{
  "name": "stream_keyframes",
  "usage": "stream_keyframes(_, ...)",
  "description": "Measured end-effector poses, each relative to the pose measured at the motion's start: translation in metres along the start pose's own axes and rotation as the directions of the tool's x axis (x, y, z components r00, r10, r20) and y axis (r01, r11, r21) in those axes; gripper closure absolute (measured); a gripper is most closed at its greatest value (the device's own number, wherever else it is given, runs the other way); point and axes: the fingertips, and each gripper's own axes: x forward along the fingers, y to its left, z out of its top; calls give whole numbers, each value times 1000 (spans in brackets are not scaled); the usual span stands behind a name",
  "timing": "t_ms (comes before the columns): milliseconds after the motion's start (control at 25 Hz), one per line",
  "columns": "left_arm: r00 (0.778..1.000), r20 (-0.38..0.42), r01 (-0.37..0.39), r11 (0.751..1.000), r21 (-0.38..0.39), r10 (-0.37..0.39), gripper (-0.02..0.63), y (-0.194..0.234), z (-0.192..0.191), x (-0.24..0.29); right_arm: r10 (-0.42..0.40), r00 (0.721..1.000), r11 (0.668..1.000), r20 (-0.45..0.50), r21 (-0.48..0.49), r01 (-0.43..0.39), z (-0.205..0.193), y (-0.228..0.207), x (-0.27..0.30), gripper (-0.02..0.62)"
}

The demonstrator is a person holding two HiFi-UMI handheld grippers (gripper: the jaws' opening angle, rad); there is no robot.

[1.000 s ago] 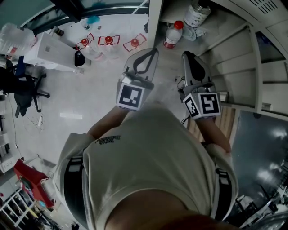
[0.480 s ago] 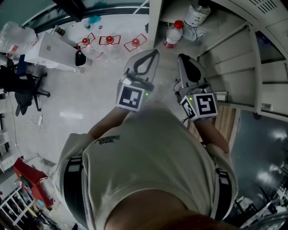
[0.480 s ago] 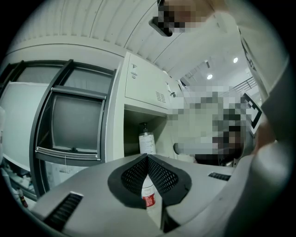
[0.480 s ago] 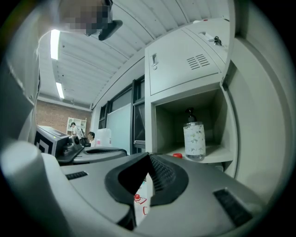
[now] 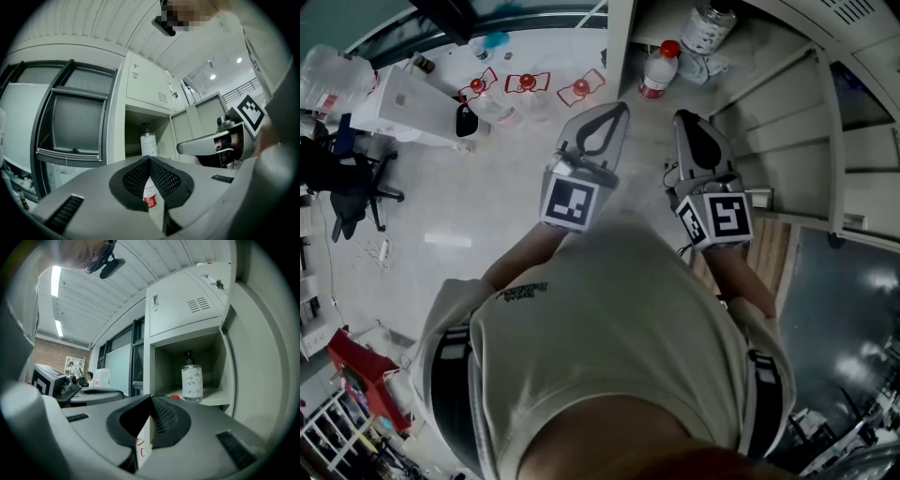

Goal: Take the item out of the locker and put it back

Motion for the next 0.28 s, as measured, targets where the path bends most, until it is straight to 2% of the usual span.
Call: stream_keyframes(280, 1000, -12, -1, 1000, -4, 1, 594, 1, -2, 1, 2, 1000, 1000, -18, -5, -2, -1, 2, 0, 594)
